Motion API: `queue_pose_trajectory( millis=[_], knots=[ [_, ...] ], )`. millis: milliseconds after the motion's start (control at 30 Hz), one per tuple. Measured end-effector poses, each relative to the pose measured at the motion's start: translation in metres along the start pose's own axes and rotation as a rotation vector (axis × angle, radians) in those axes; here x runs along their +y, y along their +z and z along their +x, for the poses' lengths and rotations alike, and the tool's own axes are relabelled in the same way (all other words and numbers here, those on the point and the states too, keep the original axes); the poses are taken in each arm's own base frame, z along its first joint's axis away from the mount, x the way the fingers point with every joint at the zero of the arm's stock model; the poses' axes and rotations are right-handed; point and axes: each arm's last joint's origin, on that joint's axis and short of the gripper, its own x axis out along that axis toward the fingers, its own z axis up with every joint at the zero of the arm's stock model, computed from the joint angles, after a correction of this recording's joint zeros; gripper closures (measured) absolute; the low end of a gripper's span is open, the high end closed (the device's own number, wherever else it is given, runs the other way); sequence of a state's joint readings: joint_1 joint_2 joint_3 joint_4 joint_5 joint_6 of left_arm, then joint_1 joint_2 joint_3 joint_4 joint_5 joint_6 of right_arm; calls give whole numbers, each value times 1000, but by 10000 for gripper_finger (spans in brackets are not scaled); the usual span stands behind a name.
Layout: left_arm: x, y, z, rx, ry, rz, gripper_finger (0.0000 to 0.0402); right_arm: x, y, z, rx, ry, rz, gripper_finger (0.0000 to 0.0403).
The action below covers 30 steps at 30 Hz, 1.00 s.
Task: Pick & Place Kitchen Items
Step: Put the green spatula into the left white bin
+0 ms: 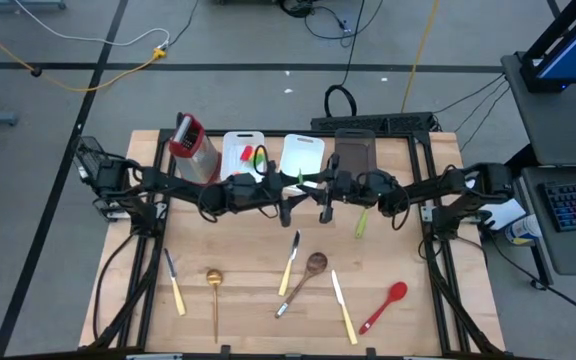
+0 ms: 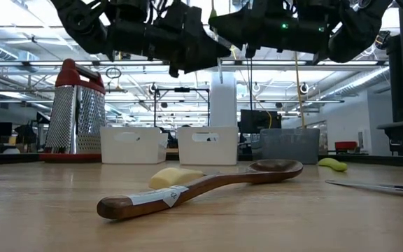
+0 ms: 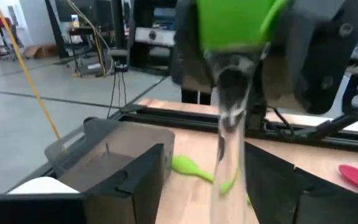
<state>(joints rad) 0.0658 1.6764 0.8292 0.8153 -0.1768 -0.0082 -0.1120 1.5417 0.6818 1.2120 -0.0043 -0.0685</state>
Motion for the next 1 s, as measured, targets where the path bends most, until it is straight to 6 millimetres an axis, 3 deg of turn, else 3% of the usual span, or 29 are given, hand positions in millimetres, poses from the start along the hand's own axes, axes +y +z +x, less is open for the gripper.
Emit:
queue_pose_trajectory(
  millis=[267,400,500,800,1000],
  knots=[
    [-1,-2,0,36,-3,7,306,0,-4,0,43,1,-51,312],
    [-2,-6,0,76,0,6,368,0,-6,0,59,-2,-58,292],
    [-1,-6,0,83,8,5,391,0,-6,0,59,4,-62,271],
    [3,-14,0,157,19,7,397,-1,-15,-1,160,-54,-82,220],
    [18,-15,-7,274,123,-2,398,-3,-25,-4,275,-138,-87,212]
  ],
)
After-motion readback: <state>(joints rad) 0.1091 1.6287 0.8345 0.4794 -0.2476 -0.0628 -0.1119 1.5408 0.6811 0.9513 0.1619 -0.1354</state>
